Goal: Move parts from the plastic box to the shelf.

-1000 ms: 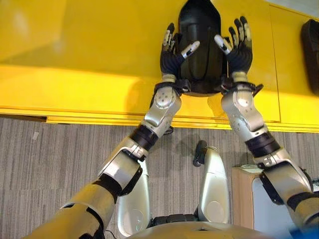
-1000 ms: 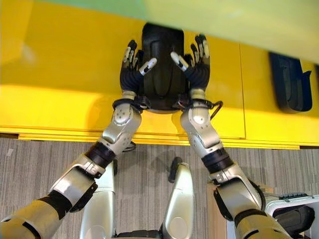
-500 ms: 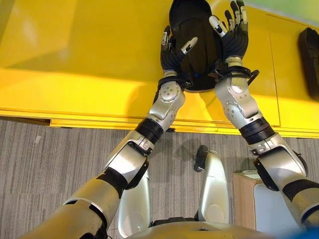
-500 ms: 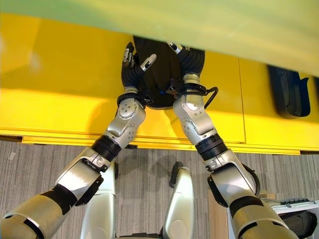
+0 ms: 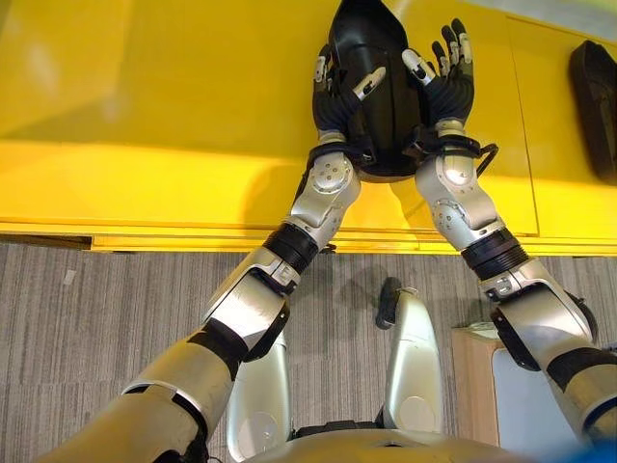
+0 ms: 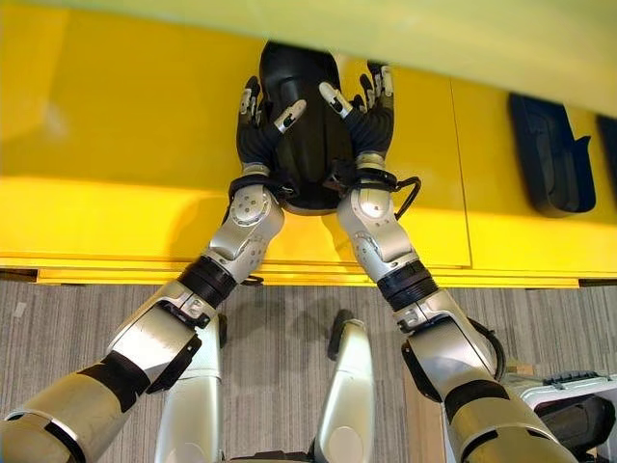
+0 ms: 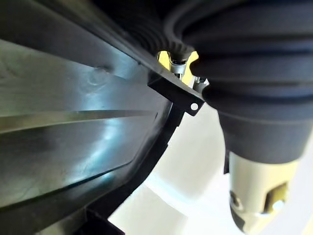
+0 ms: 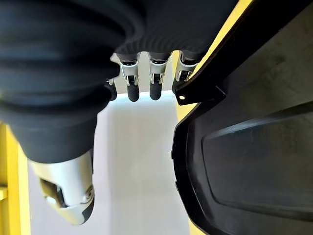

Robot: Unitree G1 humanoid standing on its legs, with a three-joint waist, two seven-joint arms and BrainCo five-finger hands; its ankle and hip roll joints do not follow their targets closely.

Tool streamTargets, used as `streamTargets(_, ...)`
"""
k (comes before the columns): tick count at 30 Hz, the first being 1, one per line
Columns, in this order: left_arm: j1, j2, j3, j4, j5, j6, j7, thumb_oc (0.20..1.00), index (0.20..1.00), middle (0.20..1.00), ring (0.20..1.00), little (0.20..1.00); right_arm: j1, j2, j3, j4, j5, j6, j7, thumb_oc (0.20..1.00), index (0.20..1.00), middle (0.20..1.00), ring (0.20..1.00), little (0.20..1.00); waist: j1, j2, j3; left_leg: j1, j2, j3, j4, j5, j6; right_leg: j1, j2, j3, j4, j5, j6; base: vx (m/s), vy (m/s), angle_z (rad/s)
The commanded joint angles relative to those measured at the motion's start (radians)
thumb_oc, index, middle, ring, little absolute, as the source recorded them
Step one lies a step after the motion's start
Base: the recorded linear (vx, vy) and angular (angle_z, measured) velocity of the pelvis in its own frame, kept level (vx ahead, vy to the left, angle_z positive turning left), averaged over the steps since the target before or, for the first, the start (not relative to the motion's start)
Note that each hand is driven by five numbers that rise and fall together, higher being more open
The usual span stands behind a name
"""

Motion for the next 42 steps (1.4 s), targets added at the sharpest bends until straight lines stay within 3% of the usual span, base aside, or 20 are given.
streamTargets(1, -0.034, -0.112, -0.051, 0.183, -0.025, 0.086, -0.019, 1.0, 1.0, 1.0, 1.0, 1.0, -0.092, 0.011, -0.006, -0.007, 0.017, -0.017, 0.039, 1.0, 1.0, 1.0, 1.0, 1.0, -0.004, 0.028, 0.085, 0.023, 0.058, -0.028, -0.097, 0.063, -0.032, -0.017, -0.007, 0.048, 0.18, -0.153, -0.034, -0.02, -0.009, -0.06)
streamTargets(21, -0.194, -0.207, -0.053, 0.33, -0.082, 0.11, -0.052, 1.0, 1.0, 1.0, 1.0, 1.0, -0.273, -0.01, 0.027, 0.134, 0.035, -0.011, 0.022, 1.0, 1.0, 1.0, 1.0, 1.0, -0.048, 0.031, 0.083, -0.007, 0.076, -0.006, -0.103, 0.068, -0.041, -0.092, 0.018, 0.089, 0.199, -0.149, -0.037, 0.0, -0.008, -0.06)
streamTargets(42, -0.389, -0.164, -0.014, 0.408, -0.162, 0.094, -0.05, 1.0, 1.0, 1.0, 1.0, 1.0, -0.539, 0.041, 0.112, 0.362, 0.076, -0.002, 0.034, 1.0, 1.0, 1.0, 1.0, 1.0, -0.067, 0.038, 0.063, -0.048, 0.096, 0.012, -0.096, 0.074, -0.051, -0.164, 0.042, 0.109, 0.222, -0.142, -0.039, 0.0, -0.004, -0.05)
